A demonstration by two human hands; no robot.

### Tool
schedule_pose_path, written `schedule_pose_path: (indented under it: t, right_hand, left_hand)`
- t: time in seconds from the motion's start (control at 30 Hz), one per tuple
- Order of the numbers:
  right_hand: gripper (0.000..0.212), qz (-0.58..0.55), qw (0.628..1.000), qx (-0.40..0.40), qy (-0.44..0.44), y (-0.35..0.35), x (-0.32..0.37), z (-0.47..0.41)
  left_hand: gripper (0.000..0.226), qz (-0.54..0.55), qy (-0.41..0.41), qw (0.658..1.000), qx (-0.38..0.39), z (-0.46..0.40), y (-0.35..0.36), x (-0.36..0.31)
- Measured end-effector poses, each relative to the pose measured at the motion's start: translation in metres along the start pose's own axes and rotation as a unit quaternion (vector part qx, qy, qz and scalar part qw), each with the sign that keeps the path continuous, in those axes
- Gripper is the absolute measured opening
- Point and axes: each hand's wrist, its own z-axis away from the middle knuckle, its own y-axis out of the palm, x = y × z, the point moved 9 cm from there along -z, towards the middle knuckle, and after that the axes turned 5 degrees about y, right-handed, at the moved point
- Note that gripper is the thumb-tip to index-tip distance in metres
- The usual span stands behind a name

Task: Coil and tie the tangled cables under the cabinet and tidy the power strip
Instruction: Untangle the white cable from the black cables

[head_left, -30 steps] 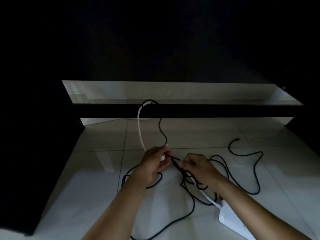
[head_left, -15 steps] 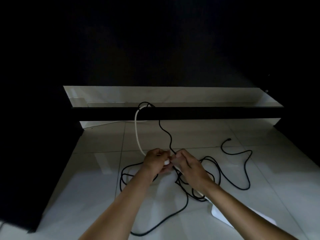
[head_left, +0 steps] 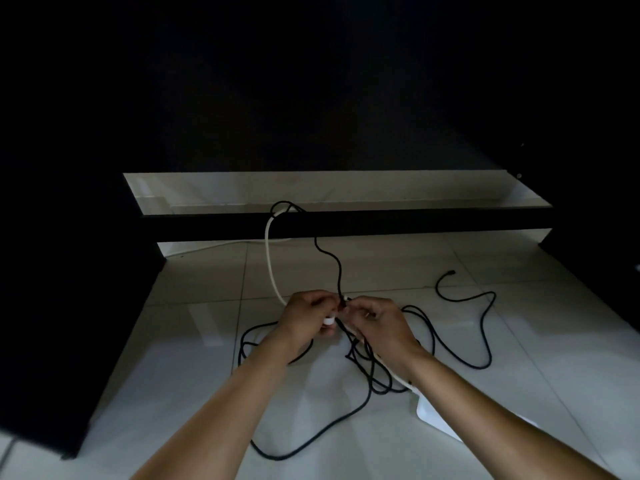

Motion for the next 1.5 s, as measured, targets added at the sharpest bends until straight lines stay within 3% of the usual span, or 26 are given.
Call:
schedule_pose_path:
  t: [0.2, 0.33, 0.43, 0.83, 1.1, 1.5]
  right_hand:
    - [0.009, 0.049, 0.998, -0.027, -0.026, 0.004, 0.006, -0.001]
    - [0.029, 0.044, 0.998, -0.035, -0.038, 0.007, 0.010, 0.000]
    - [0.032, 0.033, 0.996, -0.011, -0.078, 0.008, 0.024, 0.004]
    - [0.006, 0.096, 0.990, -0.031, -0.099, -0.001, 0.037, -0.006]
    - [0.008, 0.063, 0.994, -0.001, -0.087, 0.006, 0.029, -0.013]
    - [0.010, 0.068, 0.994, -0.018, -0.079, -0.002, 0.033, -0.014]
  left_hand:
    - [0.016, 0.004, -0.005, 1.000, 0.000, 0.000, -0.003, -0.003]
    - [0.014, -0.009, -0.001, 1.000, -0.019, -0.003, -0.007, -0.006]
    - [0.015, -0.024, 0.005, 0.999, -0.027, -0.005, -0.010, -0.007]
    - [0.016, -0.052, 0.028, 0.998, -0.006, -0.004, -0.014, -0.013]
    - [0.013, -0.031, 0.012, 0.999, -0.028, -0.004, -0.019, -0.011]
    - [0.010, 0.040, -0.031, 0.999, 0.020, 0.005, -0.017, -0.007]
